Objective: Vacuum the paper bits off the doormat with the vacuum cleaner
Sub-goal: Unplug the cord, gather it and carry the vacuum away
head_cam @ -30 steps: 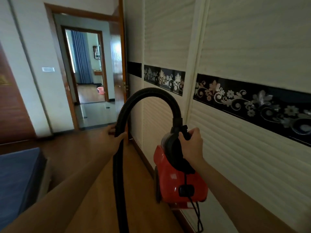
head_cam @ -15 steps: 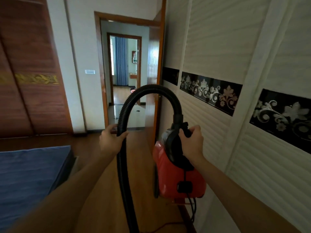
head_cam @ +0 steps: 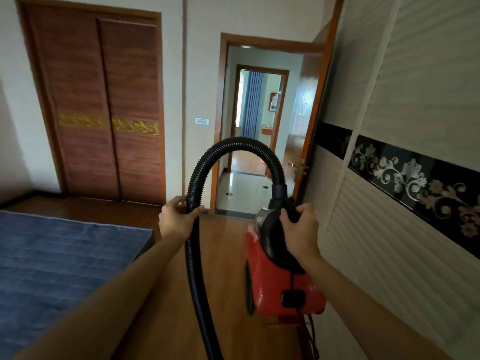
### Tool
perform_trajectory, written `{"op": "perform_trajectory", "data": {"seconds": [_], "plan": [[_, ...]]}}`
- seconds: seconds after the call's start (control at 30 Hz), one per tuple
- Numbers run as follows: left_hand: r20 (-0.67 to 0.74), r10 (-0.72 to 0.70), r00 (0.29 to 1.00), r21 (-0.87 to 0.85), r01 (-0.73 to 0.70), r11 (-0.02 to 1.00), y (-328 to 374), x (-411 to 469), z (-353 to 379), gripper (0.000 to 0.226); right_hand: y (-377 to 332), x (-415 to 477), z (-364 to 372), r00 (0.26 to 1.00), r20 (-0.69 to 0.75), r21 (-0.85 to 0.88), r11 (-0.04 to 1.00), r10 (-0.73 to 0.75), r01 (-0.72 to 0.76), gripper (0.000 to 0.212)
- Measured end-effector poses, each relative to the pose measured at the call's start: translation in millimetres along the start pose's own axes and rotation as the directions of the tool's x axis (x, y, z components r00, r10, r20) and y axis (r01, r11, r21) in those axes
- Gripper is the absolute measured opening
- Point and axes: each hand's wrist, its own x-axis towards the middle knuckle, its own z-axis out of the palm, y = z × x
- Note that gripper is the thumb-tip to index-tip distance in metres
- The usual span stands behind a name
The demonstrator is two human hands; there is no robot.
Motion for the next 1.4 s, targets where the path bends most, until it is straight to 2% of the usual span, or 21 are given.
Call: {"op": "perform_trajectory", "data": {"seconds": [0.47, 0.8, 0.93, 1.4], "plan": [[-0.114, -0.028, 0.993, 0.032, 0.032, 0.999, -84, 167, 46, 0.048, 38, 116, 176, 0.995, 0.089, 0.021, 0.999, 0.039, -0.041, 0.018], [-0.082, -0.046, 0.996, 0.043, 0.050, 0.998, -119, 317, 68, 0.048, 35, 217, 302, 0.996, 0.087, 0.023, 0.999, 0.028, -0.030, 0.017], [-0.126, -0.052, 0.991, 0.062, 0.060, 0.996, -131, 370, 82, 0.050, 41, 258, 349, 0.995, 0.098, 0.054, 0.998, 0.032, -0.037, 0.018], [-0.199, -0.061, 0.978, 0.077, 0.077, 0.994, -168, 555, 182, 0.052, 98, 434, 503, 0.984, 0.178, 0.115, 0.993, 0.019, -0.040, 0.019]]}}
